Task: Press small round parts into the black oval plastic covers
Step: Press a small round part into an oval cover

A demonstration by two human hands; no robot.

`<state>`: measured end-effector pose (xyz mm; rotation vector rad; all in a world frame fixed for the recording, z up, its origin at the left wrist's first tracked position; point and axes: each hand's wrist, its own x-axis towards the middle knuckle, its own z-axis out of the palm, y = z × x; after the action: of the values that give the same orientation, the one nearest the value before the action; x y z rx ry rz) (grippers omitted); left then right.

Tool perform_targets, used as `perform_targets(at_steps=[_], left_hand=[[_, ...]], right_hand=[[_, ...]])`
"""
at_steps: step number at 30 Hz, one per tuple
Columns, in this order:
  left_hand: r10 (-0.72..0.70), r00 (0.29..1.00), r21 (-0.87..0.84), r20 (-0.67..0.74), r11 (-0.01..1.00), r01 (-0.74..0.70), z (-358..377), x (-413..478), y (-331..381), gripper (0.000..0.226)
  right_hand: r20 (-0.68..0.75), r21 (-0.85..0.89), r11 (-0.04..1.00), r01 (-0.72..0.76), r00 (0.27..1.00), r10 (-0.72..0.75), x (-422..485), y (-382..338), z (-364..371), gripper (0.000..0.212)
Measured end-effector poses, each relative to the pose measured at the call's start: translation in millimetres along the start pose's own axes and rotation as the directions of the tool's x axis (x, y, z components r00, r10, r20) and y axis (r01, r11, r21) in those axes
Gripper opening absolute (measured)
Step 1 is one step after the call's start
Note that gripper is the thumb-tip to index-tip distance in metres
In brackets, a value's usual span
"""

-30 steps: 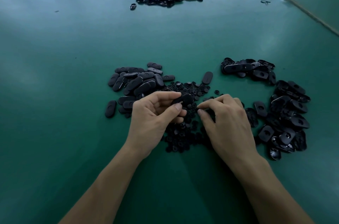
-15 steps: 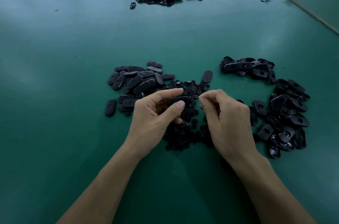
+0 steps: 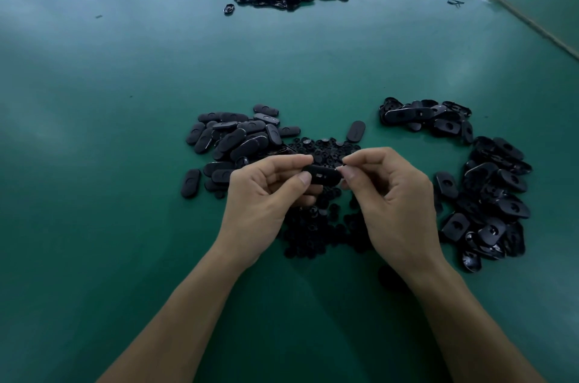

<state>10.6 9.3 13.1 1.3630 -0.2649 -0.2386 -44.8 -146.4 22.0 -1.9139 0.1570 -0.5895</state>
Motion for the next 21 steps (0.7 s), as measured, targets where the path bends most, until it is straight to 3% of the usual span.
perform_targets(at_steps=[10, 21], left_hand=[[0.013, 1.000, -0.010, -0.015, 1.000, -0.013, -0.8, 0.1, -1.4, 0.018], [0.044, 0.999, 0.001, 0.013, 0.999, -0.044, -3.2, 0.7, -2.8, 0.017]], right_hand=[[-0.022, 0.067, 0.998, 0.021, 1.000, -0.019, 1.3, -1.8, -2.2, 0.014], [0.052, 0.145, 0.987, -0.071, 0.997, 0.064, 1.4, 0.1, 0.2, 0.016]])
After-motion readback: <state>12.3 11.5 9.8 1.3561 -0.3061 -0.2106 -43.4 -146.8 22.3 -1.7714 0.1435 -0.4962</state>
